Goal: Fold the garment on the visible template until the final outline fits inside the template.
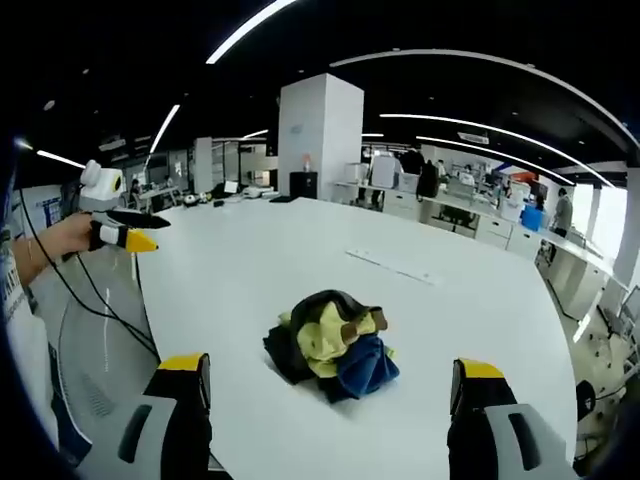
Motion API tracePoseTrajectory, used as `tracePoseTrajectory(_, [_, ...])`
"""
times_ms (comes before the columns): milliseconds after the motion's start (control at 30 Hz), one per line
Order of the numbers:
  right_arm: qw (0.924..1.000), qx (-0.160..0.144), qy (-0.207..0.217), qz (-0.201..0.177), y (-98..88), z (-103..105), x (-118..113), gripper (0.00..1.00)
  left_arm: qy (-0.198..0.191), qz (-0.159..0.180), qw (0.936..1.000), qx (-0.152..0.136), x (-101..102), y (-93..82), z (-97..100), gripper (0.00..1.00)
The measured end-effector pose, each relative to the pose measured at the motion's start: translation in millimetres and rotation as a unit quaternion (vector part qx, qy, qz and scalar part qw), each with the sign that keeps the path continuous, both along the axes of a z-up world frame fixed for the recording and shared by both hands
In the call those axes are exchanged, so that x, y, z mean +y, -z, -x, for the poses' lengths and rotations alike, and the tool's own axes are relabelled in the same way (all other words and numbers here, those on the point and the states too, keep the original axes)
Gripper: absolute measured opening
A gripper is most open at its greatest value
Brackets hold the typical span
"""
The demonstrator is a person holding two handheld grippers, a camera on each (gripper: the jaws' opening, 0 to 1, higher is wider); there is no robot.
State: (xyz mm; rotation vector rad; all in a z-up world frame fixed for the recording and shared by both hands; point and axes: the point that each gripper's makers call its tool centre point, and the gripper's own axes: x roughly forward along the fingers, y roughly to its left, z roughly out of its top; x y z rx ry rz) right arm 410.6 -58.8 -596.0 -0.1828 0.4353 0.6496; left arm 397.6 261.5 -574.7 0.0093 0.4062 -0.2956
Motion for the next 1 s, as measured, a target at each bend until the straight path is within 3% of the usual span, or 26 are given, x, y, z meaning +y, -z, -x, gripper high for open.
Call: tracePoseTrajectory(1000, [0.9995,0.009,0.019,-0.021,2.1,6,-9,0.99,0.031,0.001,0.9994,0.013,-11,5.7,0.4,0.99])
